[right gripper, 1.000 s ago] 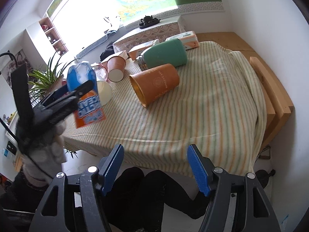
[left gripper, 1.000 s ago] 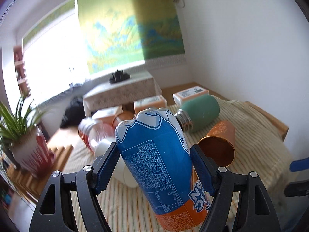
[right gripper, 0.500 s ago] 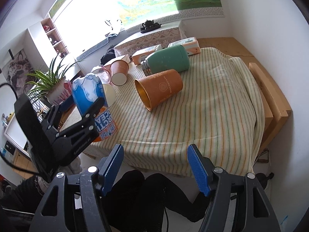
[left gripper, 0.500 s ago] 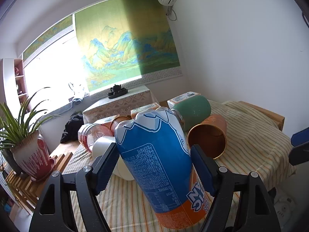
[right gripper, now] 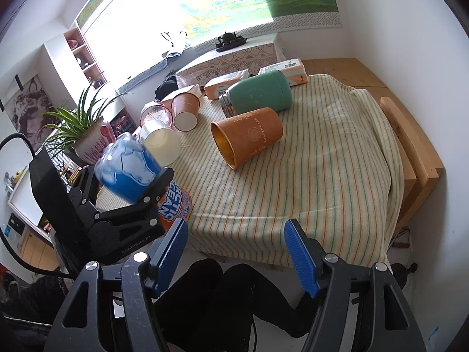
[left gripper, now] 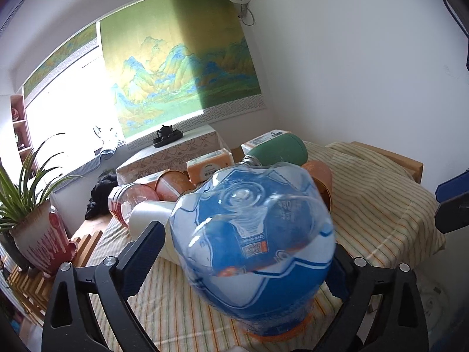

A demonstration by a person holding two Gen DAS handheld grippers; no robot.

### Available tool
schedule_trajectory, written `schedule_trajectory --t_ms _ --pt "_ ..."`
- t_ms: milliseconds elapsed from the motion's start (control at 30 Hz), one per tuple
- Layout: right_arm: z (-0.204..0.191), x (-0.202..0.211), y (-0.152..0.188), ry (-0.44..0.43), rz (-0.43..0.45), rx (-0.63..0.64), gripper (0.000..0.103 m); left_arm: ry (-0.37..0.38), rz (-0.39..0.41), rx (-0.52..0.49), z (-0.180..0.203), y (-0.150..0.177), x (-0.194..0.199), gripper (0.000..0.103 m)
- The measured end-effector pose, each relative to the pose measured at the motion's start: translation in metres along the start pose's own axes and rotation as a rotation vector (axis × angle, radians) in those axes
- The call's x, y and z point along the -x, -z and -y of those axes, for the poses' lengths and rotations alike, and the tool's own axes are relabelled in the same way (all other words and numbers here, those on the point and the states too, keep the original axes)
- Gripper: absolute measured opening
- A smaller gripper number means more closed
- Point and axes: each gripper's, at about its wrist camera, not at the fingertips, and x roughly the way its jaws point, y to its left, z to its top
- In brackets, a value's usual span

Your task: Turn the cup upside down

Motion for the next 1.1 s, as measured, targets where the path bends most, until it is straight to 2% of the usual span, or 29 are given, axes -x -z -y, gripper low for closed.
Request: schedule_trajectory --t_ms 633,733,800,1000,1033,1100 --pt "-0.002 -0.005 0.001 -0.006 -0.01 -0.002 0.064 0.02 0.008 -0.025 -0.005 0.003 -0.008 0.102" --pt "-0.001 -0.006 0.002 -0.008 -0.012 -0.004 0.064 0.031 0.007 -0.008 -0.008 0.003 -0.014 0.094" --pt "-0.001 -0.006 0.002 -0.008 -0.012 -0.005 0.064 0.015 0.012 -0.013 -0.008 0.002 -0.017 0.077" --pt "0.002 -0.003 0.003 -0.008 -0.007 -0.013 0.064 0.019 0.012 -0.002 -0.011 0.003 -0.027 0.078" --pt "0.002 -0.003 0.003 -0.007 -0.005 -0.013 0.064 0.02 0.012 -0.005 -0.011 0.004 -0.027 0.08" --pt "0.003 -0.003 0.002 -0.006 -0.005 -0.012 0.064 0.034 0.017 -0.006 -0.012 0.003 -0.023 0.099"
